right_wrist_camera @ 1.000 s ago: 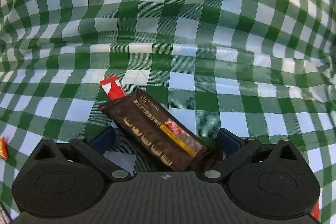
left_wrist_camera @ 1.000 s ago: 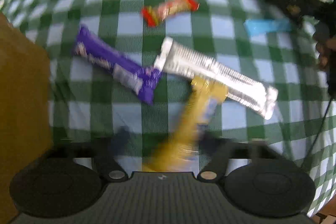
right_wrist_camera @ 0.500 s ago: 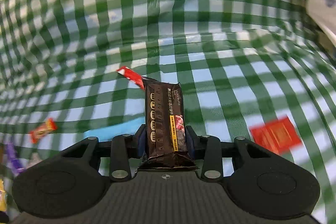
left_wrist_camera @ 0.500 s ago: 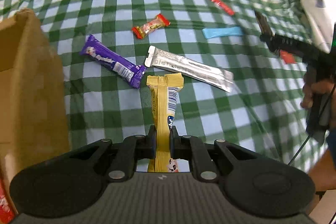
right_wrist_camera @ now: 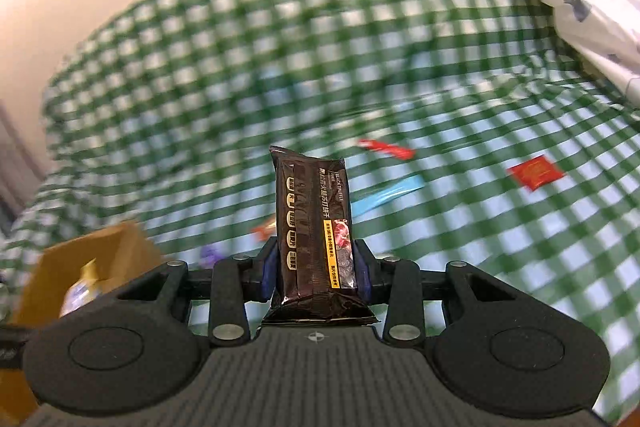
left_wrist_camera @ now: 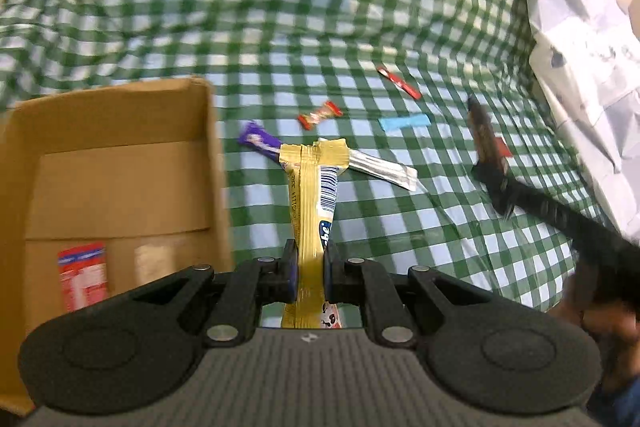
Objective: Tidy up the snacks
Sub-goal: 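Carry the yellow bar and dark chocolate bar above the box with both tools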
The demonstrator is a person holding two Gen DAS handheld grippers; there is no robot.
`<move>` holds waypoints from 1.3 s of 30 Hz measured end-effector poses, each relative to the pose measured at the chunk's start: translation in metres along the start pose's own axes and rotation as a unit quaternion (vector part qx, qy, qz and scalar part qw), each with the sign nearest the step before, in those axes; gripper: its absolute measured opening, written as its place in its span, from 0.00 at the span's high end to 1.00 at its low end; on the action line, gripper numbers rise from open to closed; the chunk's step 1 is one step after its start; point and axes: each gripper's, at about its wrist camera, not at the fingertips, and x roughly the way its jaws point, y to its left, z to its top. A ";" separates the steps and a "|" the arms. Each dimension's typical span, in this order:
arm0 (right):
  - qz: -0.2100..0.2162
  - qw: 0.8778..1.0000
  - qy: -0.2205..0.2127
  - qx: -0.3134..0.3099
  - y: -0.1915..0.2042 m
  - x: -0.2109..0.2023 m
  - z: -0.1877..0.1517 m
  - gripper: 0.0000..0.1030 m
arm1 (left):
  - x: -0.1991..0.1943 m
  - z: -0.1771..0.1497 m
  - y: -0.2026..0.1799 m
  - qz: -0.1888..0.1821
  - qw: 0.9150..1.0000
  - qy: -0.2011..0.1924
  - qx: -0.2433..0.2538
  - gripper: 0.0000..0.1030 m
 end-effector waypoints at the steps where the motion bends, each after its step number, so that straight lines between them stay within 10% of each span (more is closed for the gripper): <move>1: 0.012 1.000 0.004 -0.003 0.017 -0.010 -0.006 0.61 | -0.012 -0.005 0.007 0.003 1.000 -0.005 -0.004 0.88; 18: 0.112 0.988 0.065 -0.086 0.208 -0.090 -0.083 0.61 | -0.141 -0.088 0.136 0.063 0.992 -0.078 -0.081 0.88; 39: 0.092 0.985 0.067 -0.129 0.250 -0.110 -0.104 0.61 | -0.166 -0.105 0.170 0.052 0.986 -0.111 -0.114 0.88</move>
